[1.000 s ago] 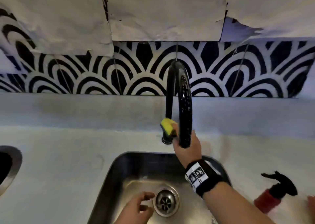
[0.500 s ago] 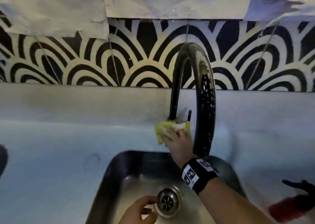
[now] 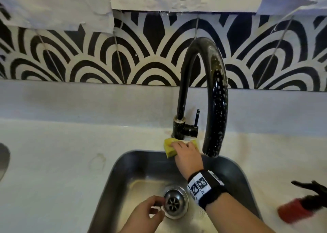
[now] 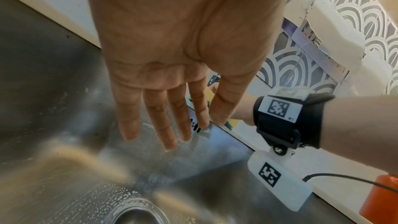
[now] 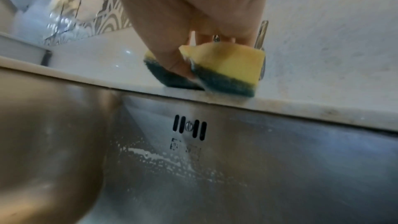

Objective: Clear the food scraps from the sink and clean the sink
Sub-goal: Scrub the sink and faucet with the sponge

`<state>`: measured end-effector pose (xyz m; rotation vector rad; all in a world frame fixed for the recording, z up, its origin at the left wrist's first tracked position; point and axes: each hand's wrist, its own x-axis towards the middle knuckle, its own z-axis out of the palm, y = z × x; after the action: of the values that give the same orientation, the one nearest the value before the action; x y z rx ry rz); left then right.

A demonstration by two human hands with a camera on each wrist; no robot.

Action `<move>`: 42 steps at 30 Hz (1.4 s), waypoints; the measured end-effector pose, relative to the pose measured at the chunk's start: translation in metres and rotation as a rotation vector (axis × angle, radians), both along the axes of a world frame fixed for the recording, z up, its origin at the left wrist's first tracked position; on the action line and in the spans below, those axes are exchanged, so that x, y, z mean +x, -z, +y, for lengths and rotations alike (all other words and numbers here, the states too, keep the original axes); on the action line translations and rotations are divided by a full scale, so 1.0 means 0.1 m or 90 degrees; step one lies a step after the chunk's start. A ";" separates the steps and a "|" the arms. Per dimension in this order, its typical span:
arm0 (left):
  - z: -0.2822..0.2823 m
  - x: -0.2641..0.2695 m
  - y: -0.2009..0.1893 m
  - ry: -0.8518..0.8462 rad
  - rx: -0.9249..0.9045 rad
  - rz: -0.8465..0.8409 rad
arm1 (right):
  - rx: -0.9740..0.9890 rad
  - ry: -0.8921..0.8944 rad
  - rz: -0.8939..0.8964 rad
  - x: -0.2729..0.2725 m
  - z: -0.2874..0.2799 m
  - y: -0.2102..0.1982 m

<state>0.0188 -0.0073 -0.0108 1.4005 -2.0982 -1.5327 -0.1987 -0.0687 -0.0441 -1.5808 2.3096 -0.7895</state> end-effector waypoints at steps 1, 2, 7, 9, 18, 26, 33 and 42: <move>0.01 0.01 -0.01 0.002 -0.001 0.008 | 0.006 -0.009 0.068 0.01 0.04 -0.05; 0.02 0.02 0.00 -0.007 0.000 0.004 | 0.025 -0.030 0.094 0.04 0.10 -0.14; 0.05 0.04 0.01 -0.012 -0.023 0.008 | 0.163 -0.091 0.108 0.21 0.57 -0.44; 0.06 0.05 0.00 -0.011 -0.032 0.024 | 0.186 -0.049 -0.037 0.25 0.82 -0.51; 0.39 -0.05 -0.23 -0.050 0.077 0.154 | 0.155 -0.055 -0.519 0.42 1.72 -0.64; 0.92 -0.30 -0.35 0.010 0.045 0.186 | 0.103 -0.140 -0.423 0.31 2.33 -0.78; 1.17 -0.56 -0.37 0.026 -0.031 0.161 | 0.090 -0.076 -0.300 0.06 2.73 -0.94; 1.42 -1.42 -0.71 0.097 0.017 0.199 | 0.074 0.110 -0.454 -0.35 3.30 -1.16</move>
<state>-0.1230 0.1344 0.0599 0.9510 -2.0343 -1.7130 -0.2335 0.2610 0.0722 -0.8526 1.9179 -1.0275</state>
